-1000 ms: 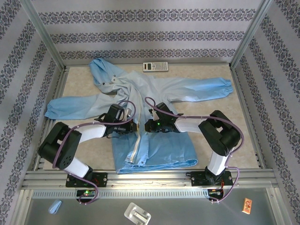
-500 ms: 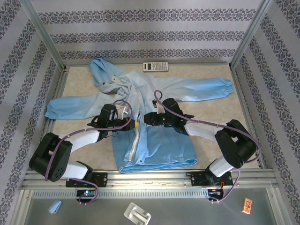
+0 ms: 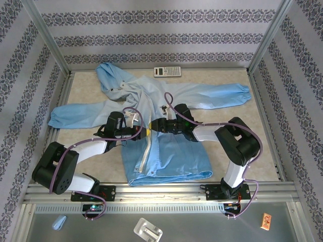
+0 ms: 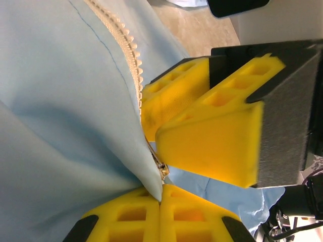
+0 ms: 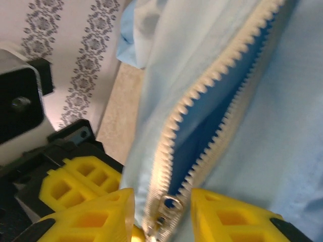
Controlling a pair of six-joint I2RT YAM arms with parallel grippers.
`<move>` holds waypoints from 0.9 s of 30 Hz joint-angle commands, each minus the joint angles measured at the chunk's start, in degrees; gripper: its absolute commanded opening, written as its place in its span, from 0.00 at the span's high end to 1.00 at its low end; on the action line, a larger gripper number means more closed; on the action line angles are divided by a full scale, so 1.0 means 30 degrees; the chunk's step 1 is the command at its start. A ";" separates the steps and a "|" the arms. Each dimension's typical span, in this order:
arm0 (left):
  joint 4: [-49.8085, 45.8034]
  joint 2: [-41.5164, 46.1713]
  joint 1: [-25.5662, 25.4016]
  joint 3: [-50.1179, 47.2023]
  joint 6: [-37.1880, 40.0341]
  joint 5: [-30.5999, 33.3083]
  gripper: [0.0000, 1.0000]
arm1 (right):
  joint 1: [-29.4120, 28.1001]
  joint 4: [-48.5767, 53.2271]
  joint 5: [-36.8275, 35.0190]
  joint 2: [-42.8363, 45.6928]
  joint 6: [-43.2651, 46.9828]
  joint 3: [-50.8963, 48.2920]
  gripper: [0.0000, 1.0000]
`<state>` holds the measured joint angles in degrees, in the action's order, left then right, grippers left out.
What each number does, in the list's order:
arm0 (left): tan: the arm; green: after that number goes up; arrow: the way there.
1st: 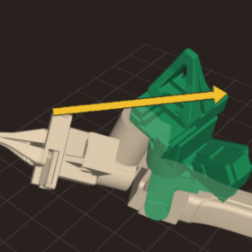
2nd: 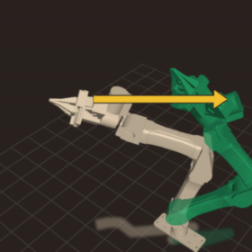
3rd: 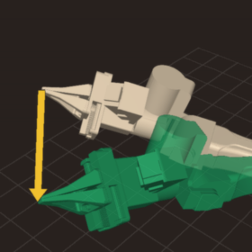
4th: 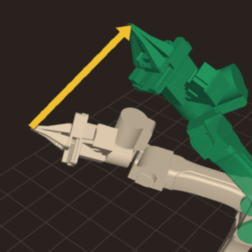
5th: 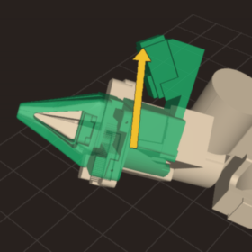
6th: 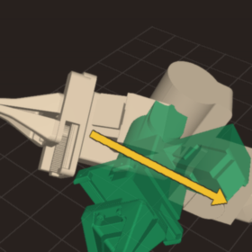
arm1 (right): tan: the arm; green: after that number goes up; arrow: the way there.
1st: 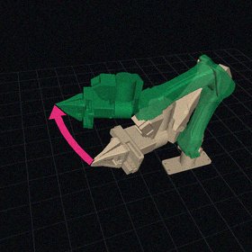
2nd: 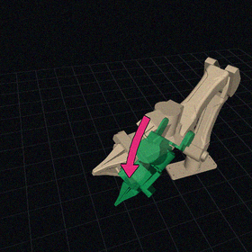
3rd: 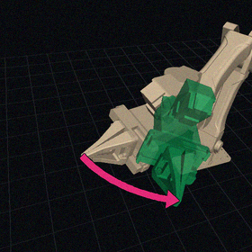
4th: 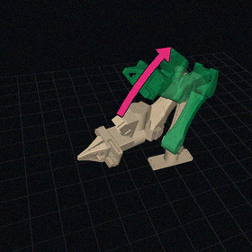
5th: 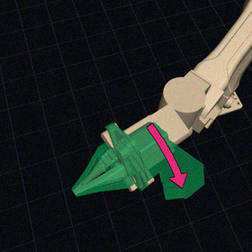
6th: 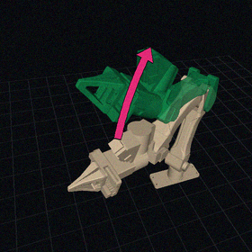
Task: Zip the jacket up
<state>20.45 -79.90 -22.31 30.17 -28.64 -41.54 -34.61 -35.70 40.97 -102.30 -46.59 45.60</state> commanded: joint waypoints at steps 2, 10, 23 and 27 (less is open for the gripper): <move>0.1636 -0.0334 0.0321 0.0058 0.0536 -0.0853 1.00 | 0.0197 -0.3229 0.1305 -0.0715 -0.1187 0.0509 0.63; 0.1667 -0.0672 0.0427 0.0346 0.0425 -0.0920 1.00 | 0.0203 -0.4438 0.1743 -0.1225 -0.1986 0.0090 0.63; 0.1682 -0.1095 0.0682 0.0430 0.0042 -0.1287 1.00 | 0.0345 -0.5065 0.1466 -0.0768 -0.1910 -0.1051 0.70; 0.1717 -0.1175 0.0737 0.0531 -0.0113 -0.1357 1.00 | 0.0342 -0.5091 0.1478 -0.0847 -0.1793 -0.1167 0.72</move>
<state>22.37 -82.96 -21.21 30.24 -28.73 -44.31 -33.85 -47.90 44.27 -105.86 -52.60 42.83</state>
